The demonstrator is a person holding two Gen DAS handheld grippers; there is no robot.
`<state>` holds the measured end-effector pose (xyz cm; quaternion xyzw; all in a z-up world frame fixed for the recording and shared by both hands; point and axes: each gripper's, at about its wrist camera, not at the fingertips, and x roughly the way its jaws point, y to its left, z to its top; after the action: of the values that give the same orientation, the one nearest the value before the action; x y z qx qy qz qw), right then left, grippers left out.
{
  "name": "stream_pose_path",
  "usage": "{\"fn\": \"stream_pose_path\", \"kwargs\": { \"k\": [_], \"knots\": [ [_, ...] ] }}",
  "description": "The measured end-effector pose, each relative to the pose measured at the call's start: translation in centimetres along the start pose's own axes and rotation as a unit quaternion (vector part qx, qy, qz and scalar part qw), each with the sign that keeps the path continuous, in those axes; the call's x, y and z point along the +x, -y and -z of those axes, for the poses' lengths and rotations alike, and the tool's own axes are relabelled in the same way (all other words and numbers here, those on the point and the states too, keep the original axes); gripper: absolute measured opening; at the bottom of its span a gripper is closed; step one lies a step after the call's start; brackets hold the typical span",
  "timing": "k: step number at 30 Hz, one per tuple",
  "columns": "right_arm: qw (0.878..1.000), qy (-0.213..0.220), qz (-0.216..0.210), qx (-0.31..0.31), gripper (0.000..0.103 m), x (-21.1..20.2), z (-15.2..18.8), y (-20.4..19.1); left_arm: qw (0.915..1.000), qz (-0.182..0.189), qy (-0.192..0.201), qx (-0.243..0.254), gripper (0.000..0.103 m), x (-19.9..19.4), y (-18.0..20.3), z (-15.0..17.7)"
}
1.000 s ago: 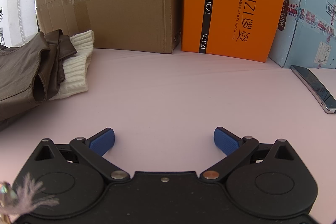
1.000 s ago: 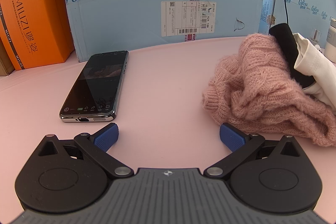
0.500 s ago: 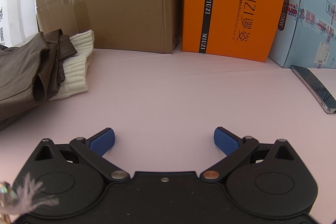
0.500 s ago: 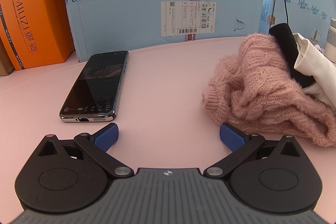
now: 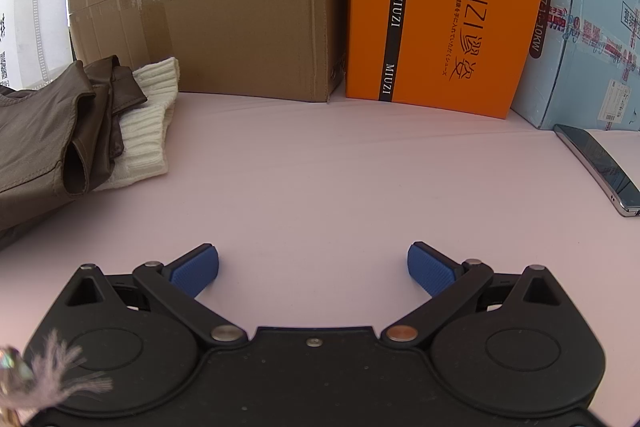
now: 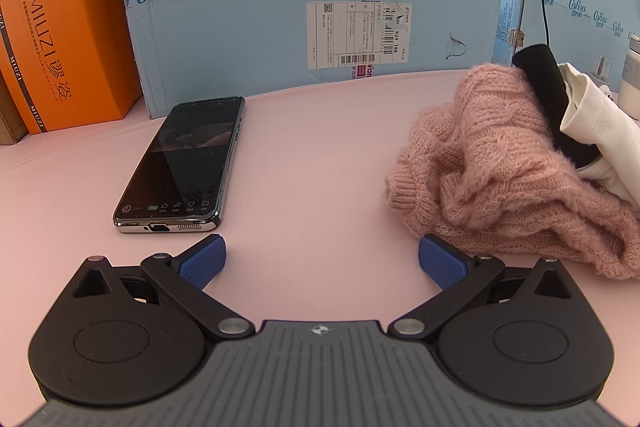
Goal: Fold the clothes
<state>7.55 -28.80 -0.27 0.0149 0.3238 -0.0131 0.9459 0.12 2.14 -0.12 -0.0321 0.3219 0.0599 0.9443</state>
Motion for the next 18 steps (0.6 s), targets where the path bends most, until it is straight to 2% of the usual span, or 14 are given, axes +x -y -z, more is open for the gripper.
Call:
{"fn": "stream_pose_path", "kwargs": {
  "k": [18],
  "knots": [
    [1.000, 0.000, 0.000, 0.000, 0.103, -0.06, 0.00, 0.11, 1.0000, 0.000, 0.000, 0.000, 0.103, 0.06, -0.13, 0.04]
  ]
}}
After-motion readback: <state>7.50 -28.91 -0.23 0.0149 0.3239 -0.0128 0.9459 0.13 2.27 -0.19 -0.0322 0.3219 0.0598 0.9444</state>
